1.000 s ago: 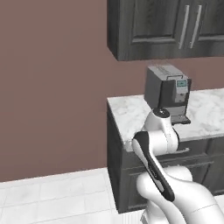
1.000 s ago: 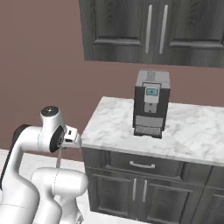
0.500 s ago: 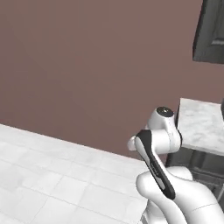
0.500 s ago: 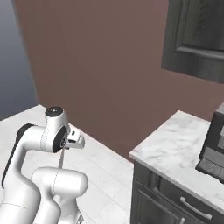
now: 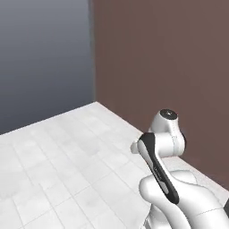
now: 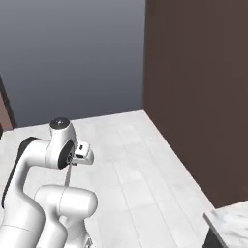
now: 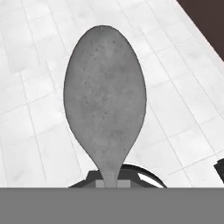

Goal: Take the fork and place it on the left side of the plate. Then take the spoon and place it on the right side of the plate. Make sure they're directly next to the plate.

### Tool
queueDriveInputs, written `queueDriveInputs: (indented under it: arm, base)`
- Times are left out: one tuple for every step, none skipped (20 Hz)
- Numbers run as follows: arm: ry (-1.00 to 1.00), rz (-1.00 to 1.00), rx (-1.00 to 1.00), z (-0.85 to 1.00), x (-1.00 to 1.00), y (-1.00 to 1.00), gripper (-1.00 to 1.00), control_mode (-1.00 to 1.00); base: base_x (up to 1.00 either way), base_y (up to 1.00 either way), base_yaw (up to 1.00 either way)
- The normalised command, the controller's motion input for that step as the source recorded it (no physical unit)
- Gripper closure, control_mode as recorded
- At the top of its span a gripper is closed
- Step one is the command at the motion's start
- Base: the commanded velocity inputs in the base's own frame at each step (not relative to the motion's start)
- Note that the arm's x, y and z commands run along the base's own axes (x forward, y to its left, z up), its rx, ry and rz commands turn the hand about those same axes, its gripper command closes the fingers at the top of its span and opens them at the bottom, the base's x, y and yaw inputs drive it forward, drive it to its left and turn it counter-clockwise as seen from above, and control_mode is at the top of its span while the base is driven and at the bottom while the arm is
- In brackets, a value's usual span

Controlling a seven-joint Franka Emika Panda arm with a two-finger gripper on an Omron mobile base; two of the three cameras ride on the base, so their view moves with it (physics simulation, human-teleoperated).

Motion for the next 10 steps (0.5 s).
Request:
queueDriveInputs:
  arm:
    - [0.00,0.00,0.00,0.00,0.00,0.00,1.00,1.00]
    - [0.00,0.00,0.00,0.00,0.00,0.00,1.00,1.00]
    - [0.00,0.00,0.00,0.00,0.00,0.00,1.00,1.00]
    - [0.00,0.00,0.00,0.00,0.00,0.00,1.00,1.00]
    - [0.00,0.00,0.00,0.00,0.00,0.00,1.00,1.00]
    - [0.00,0.00,0.00,0.00,0.00,0.00,1.00,1.00]
    - [0.00,0.00,0.00,0.00,0.00,0.00,1.00,1.00]
    - [0.00,0.00,0.00,0.00,0.00,0.00,1.00,1.00]
    - [0.00,0.00,0.00,0.00,0.00,0.00,1.00,1.00]
    - [0.00,0.00,0.00,0.00,0.00,0.00,1.00,1.00]
  base:
    - [-0.20,0.28,0.83]
    - [-0.18,0.30,0.82]
    - [-0.16,0.33,0.79]
    - [-0.13,0.36,0.77]
    - [-0.08,0.40,0.75]
    - [-0.01,0.46,0.70]
    - [0.00,0.46,0.69]
    - [0.00,0.47,0.69]
    - [0.00,0.49,0.65]
    - [0.00,0.50,0.64]
